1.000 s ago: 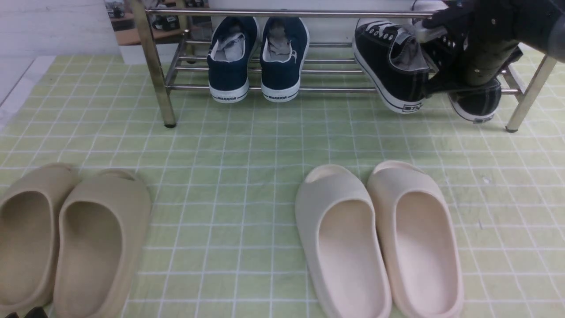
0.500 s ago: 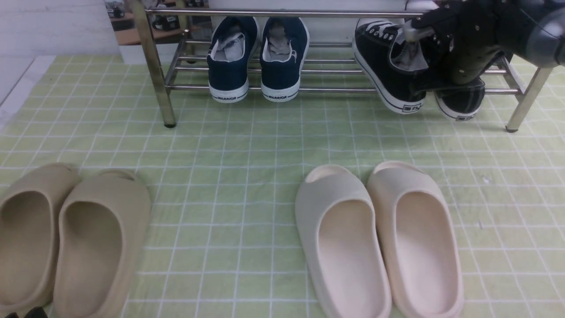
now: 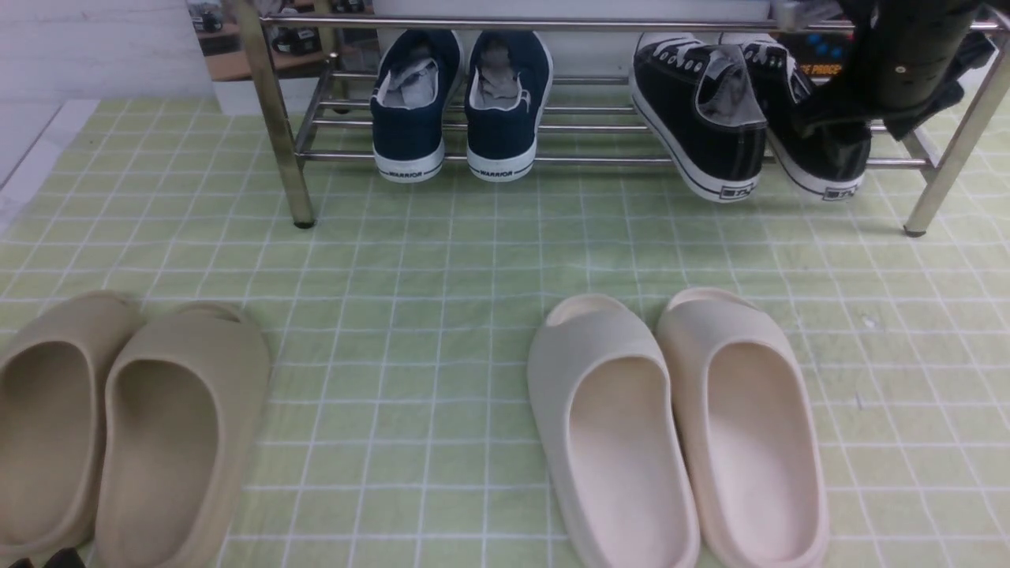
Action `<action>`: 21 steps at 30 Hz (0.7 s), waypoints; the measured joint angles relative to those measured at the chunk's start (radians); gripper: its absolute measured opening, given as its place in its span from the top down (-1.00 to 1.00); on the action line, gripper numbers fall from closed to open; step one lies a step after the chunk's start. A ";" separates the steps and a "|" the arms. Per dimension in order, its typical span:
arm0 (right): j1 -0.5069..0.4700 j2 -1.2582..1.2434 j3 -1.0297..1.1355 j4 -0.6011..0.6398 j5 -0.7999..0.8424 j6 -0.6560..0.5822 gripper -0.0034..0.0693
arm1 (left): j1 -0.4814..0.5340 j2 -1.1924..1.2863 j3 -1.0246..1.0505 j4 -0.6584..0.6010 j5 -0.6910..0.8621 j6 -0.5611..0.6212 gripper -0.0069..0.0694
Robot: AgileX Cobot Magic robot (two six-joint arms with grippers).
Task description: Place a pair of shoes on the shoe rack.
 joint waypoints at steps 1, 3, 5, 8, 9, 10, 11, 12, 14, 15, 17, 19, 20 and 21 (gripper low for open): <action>0.000 -0.006 0.002 0.000 0.001 -0.005 -0.38 | 0.000 0.000 0.000 0.000 0.000 0.000 0.19; 0.000 -0.027 0.031 0.014 0.003 -0.023 -0.27 | 0.000 0.000 0.000 0.000 0.000 0.000 0.19; 0.000 -0.033 0.052 0.024 0.006 -0.028 -0.18 | 0.000 0.000 0.000 0.000 0.000 0.000 0.19; 0.000 -0.034 0.109 0.041 0.007 -0.030 0.05 | 0.000 0.000 0.000 0.000 0.000 0.000 0.19; 0.000 -0.034 0.131 0.042 0.000 -0.030 0.14 | 0.000 0.000 0.000 0.000 0.000 0.000 0.19; 0.000 -0.030 0.150 0.042 -0.020 -0.031 0.24 | 0.000 0.000 0.000 0.000 0.000 0.000 0.19; 0.000 -0.026 0.162 0.041 -0.038 -0.031 0.30 | 0.000 0.000 0.000 0.000 0.000 0.000 0.19; 0.000 -0.022 0.169 0.040 -0.065 -0.031 0.38 | 0.000 0.000 0.000 0.000 0.000 0.000 0.19; 0.000 0.001 0.179 0.037 -0.143 -0.031 0.58 | 0.000 0.000 0.000 0.000 0.000 0.000 0.19; 0.000 0.010 0.179 0.036 -0.171 -0.031 0.65 | 0.000 0.000 0.000 0.000 0.000 0.000 0.19; 0.000 0.029 0.180 0.033 -0.240 -0.029 0.79 | 0.000 0.000 0.000 0.000 0.001 0.000 0.19; 0.000 0.038 0.181 0.033 -0.305 -0.028 0.88 | 0.000 0.000 0.000 0.000 0.001 0.000 0.19; 0.000 0.041 0.181 0.033 -0.350 -0.026 0.90 | 0.000 0.000 0.000 0.000 0.001 0.000 0.19; 0.000 0.041 0.181 0.033 -0.358 -0.026 0.91 | 0.000 0.000 0.000 0.000 0.001 0.000 0.19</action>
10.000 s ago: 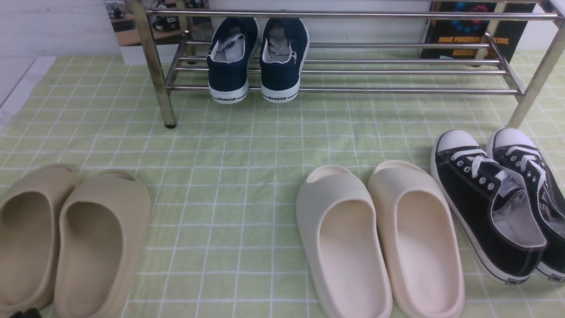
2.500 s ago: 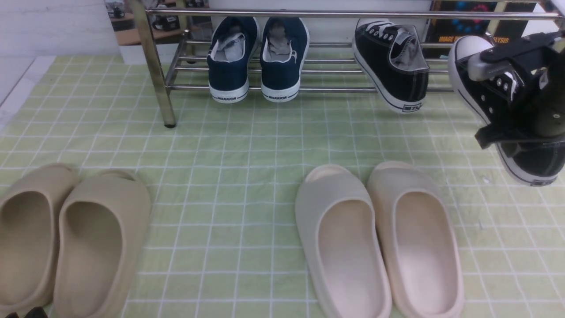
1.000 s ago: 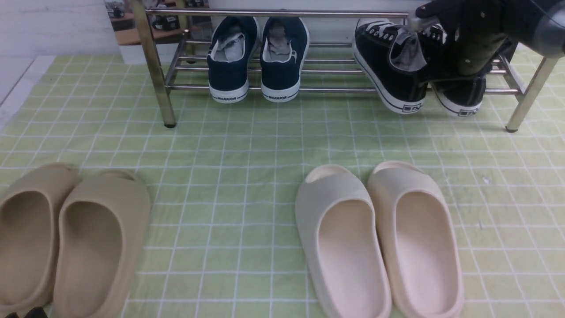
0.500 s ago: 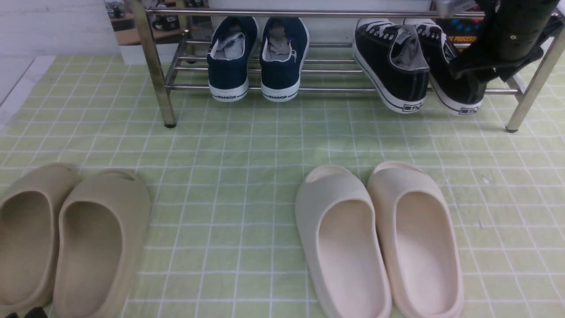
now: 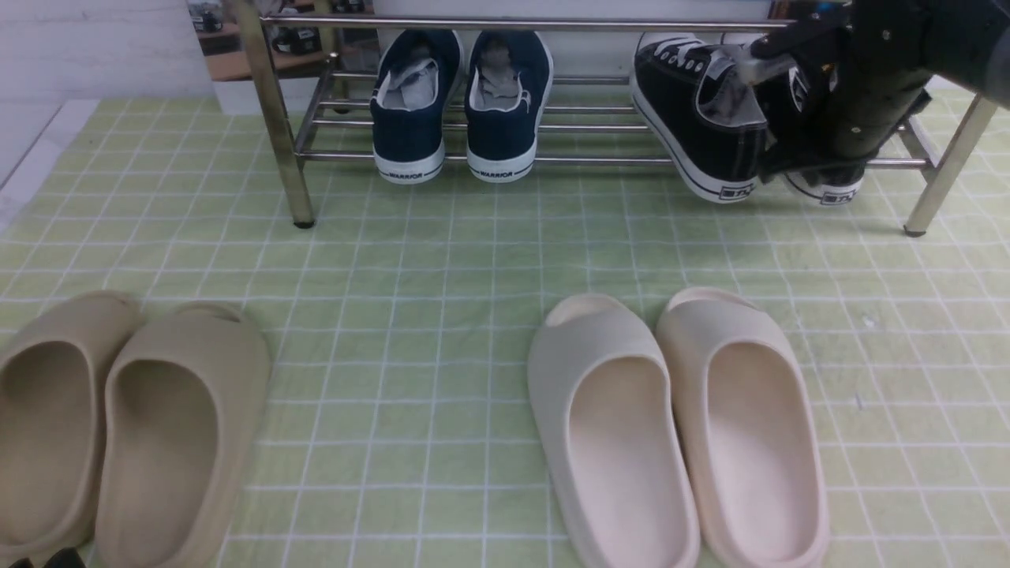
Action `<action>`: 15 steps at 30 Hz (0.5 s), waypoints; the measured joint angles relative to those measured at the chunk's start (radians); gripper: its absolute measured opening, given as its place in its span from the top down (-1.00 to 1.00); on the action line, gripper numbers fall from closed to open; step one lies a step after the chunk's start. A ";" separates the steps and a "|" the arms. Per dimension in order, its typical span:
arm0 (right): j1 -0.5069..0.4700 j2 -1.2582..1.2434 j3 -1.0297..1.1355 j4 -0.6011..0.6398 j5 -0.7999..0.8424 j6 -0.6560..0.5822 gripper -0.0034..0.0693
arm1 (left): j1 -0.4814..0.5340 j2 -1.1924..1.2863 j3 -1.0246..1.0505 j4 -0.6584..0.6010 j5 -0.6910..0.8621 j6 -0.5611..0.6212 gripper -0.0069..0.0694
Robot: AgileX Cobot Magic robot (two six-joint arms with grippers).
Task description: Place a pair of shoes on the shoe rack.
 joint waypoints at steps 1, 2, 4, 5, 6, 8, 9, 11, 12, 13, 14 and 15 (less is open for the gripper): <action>0.000 0.001 0.000 0.000 -0.046 0.002 0.92 | 0.000 0.000 0.000 0.000 0.000 0.000 0.19; 0.000 0.001 0.000 0.000 -0.081 0.002 0.92 | 0.000 0.000 0.000 0.000 0.000 0.000 0.19; 0.000 0.001 0.000 0.000 -0.109 0.002 0.92 | 0.000 0.000 0.000 0.000 0.000 0.000 0.19; 0.000 0.001 0.000 0.000 -0.125 0.002 0.92 | 0.000 0.000 0.000 0.000 0.000 0.000 0.19; 0.000 0.001 0.000 0.001 -0.127 0.005 0.92 | 0.000 0.000 0.000 0.000 0.000 0.000 0.19; 0.000 0.001 0.000 0.007 -0.116 0.011 0.92 | 0.000 0.000 0.000 0.000 0.000 0.000 0.19; 0.000 -0.002 0.000 0.021 -0.085 0.016 0.92 | 0.000 0.000 0.000 0.000 0.000 0.000 0.19; 0.000 -0.015 0.002 0.034 -0.028 0.020 0.92 | 0.000 0.000 0.000 0.000 0.000 0.000 0.19; 0.000 -0.029 0.002 0.038 0.008 0.021 0.92 | 0.000 0.000 0.000 0.000 0.000 0.000 0.19; 0.000 -0.042 0.002 0.039 0.037 0.021 0.92 | 0.000 0.000 0.000 0.000 0.000 0.000 0.19; 0.000 -0.067 0.002 0.041 0.078 0.021 0.92 | 0.000 0.000 0.000 0.000 0.000 0.000 0.19; -0.004 -0.087 0.002 0.041 0.122 0.021 0.92 | 0.000 0.000 0.000 0.000 0.000 0.000 0.19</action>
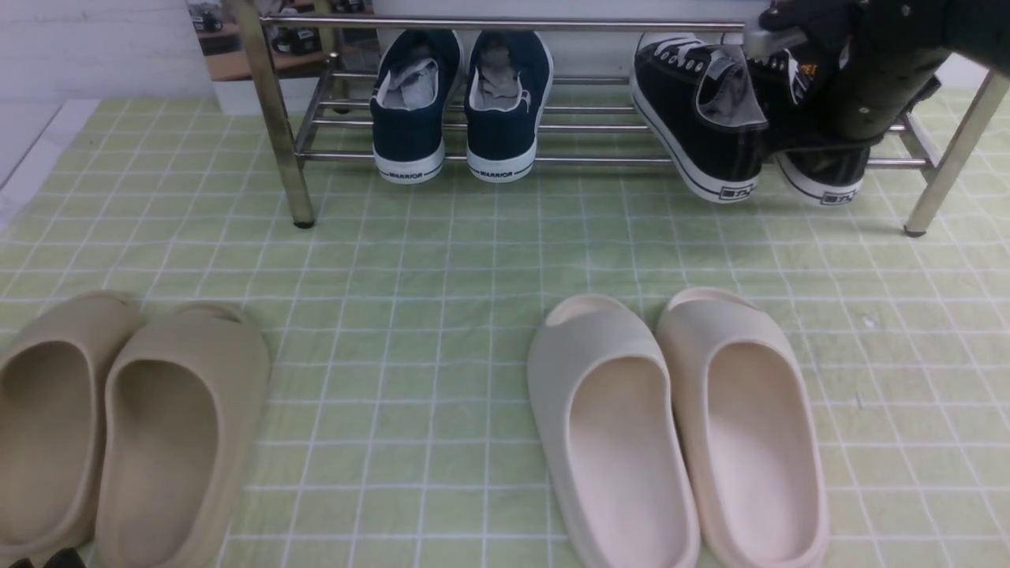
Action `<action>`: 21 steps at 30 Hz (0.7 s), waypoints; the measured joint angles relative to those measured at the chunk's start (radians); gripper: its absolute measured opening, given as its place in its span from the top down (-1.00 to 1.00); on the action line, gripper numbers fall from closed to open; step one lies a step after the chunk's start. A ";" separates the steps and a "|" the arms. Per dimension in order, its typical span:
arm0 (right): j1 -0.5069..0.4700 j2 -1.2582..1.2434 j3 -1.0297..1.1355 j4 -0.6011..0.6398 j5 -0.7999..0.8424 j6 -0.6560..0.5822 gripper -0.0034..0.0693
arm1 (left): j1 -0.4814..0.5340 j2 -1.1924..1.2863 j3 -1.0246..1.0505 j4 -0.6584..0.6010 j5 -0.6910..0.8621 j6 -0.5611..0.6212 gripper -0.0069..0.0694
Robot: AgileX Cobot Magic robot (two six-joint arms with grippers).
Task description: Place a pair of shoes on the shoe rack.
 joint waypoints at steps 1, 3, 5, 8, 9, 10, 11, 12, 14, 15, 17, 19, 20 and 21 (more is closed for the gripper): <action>0.000 0.000 0.000 0.000 0.000 0.000 0.92 | 0.000 0.000 0.000 0.000 0.000 0.000 0.19; -0.010 -0.027 0.007 -0.013 0.047 0.000 0.92 | 0.000 0.000 0.000 0.000 0.000 0.000 0.19; -0.032 -0.031 0.023 -0.021 0.065 0.000 0.92 | 0.000 0.000 0.000 0.000 0.000 0.000 0.19; -0.069 -0.003 0.042 -0.029 0.037 0.000 0.92 | 0.000 0.000 0.000 0.000 0.000 0.000 0.19; -0.079 0.011 0.045 -0.033 0.014 0.000 0.92 | 0.000 0.000 0.000 0.000 0.000 0.000 0.19; -0.081 0.014 0.044 -0.034 0.009 0.000 0.92 | 0.000 0.000 0.000 0.000 0.000 0.000 0.19; -0.092 0.036 0.046 -0.038 -0.031 0.000 0.92 | 0.000 0.000 0.000 0.000 0.000 0.000 0.19; -0.096 0.053 0.047 -0.040 -0.070 0.001 0.92 | 0.000 0.000 0.000 0.000 0.000 0.000 0.19; -0.098 0.077 0.048 -0.040 -0.120 0.002 0.92 | 0.000 0.000 0.000 0.000 0.000 0.000 0.19; -0.098 0.080 0.049 -0.039 -0.123 0.003 0.92 | 0.000 0.000 0.000 0.000 0.000 0.000 0.19; -0.097 0.080 0.049 -0.029 -0.135 0.003 0.92 | 0.000 0.000 0.000 0.000 0.000 0.000 0.19; -0.097 0.080 0.051 0.010 -0.190 0.003 0.92 | 0.000 0.000 0.000 0.000 0.000 0.000 0.19; -0.095 0.081 0.052 0.030 -0.215 0.003 0.92 | 0.000 0.000 0.000 0.000 0.000 0.000 0.19; -0.095 0.081 0.052 0.034 -0.221 0.003 0.92 | 0.000 0.000 0.000 0.000 0.000 0.000 0.19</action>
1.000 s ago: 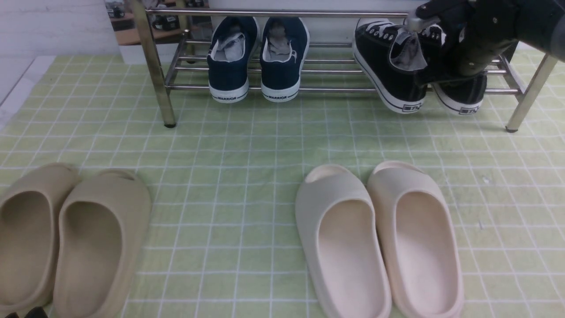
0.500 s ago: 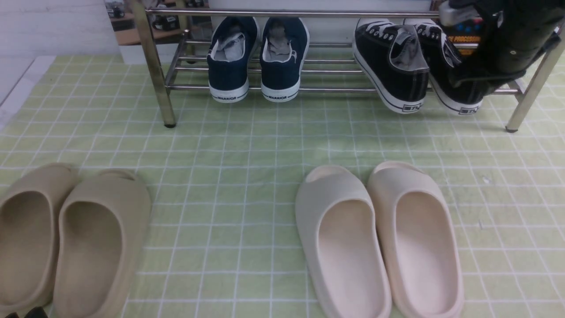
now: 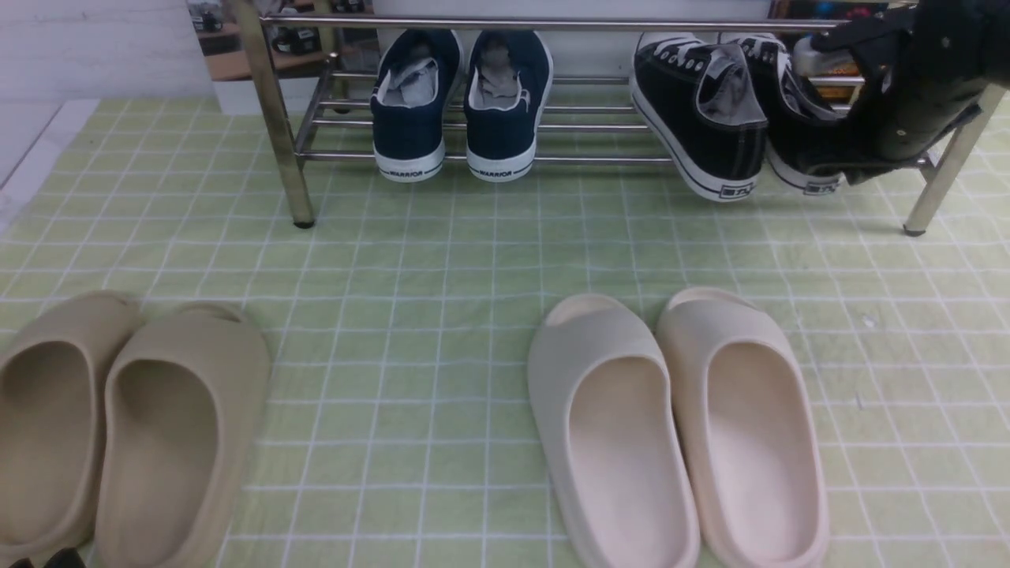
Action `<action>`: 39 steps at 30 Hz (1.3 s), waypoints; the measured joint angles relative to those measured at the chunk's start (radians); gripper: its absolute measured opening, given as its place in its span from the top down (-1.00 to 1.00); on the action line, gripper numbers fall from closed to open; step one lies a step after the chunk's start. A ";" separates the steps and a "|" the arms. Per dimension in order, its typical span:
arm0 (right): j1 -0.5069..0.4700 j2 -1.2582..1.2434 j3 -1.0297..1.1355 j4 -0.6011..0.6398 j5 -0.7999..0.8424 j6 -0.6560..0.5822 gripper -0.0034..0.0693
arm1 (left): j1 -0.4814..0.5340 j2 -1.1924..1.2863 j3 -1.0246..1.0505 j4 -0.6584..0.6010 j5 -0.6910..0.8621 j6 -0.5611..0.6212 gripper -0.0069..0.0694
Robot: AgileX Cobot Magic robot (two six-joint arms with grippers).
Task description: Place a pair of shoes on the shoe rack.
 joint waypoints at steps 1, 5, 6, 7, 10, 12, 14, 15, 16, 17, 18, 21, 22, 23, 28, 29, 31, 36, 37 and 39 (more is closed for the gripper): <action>0.002 0.001 0.000 0.021 -0.035 0.000 0.92 | 0.000 0.000 0.000 0.000 0.000 0.000 0.19; 0.007 0.001 0.000 0.034 -0.049 0.000 0.92 | 0.000 0.000 0.000 0.000 0.000 0.000 0.19; 0.007 -0.002 0.000 0.033 -0.041 0.000 0.91 | 0.000 0.000 0.000 0.000 0.000 0.000 0.19; 0.007 -0.004 0.000 0.034 -0.029 0.000 0.91 | 0.000 0.000 0.000 0.000 0.000 0.000 0.19; 0.009 -0.046 0.000 0.039 0.058 0.000 0.91 | 0.000 0.000 0.000 0.000 0.000 0.000 0.19; 0.009 -0.095 0.000 0.043 0.120 0.000 0.91 | 0.000 0.000 0.000 0.000 0.000 0.000 0.19; 0.009 -0.145 0.000 0.046 0.169 0.000 0.91 | 0.000 0.000 0.000 0.000 0.000 0.000 0.19; 0.009 -0.184 0.000 0.048 0.198 0.000 0.91 | 0.000 0.000 0.000 0.000 0.000 0.000 0.19; 0.009 -0.205 0.000 0.050 0.219 0.000 0.91 | 0.000 0.000 0.000 0.000 0.000 0.000 0.19; 0.009 -0.225 0.000 0.051 0.230 0.000 0.91 | 0.000 0.000 0.000 0.000 0.000 0.000 0.19; 0.009 -0.287 0.000 0.055 0.274 0.000 0.90 | 0.000 0.000 0.000 0.000 0.000 0.000 0.19; 0.009 -0.369 0.013 0.064 0.305 -0.005 0.90 | 0.000 0.000 0.000 0.000 0.000 0.000 0.19; 0.009 -0.440 0.054 0.085 0.303 -0.015 0.90 | 0.000 0.000 0.000 0.000 0.000 0.000 0.19; 0.009 -0.459 0.060 0.088 0.303 -0.016 0.90 | 0.000 0.000 0.000 0.000 0.000 0.000 0.19; 0.009 -0.742 0.302 0.166 0.196 -0.022 0.89 | 0.000 0.000 0.000 0.000 0.000 0.000 0.19; 0.009 -0.831 0.383 0.179 0.162 -0.022 0.89 | 0.000 0.000 0.000 0.000 0.000 0.000 0.19; 0.009 -0.909 0.453 0.192 0.122 -0.022 0.89 | 0.000 0.000 0.000 0.000 0.000 0.000 0.19; 0.009 -1.244 0.730 0.208 0.045 -0.022 0.88 | 0.000 0.000 0.000 0.000 0.000 0.000 0.19; 0.009 -1.288 0.763 0.209 0.044 -0.022 0.88 | 0.000 0.000 0.000 0.000 0.000 0.000 0.19; 0.009 -1.396 0.840 0.212 0.044 -0.022 0.88 | 0.000 0.000 0.000 0.000 0.000 0.000 0.19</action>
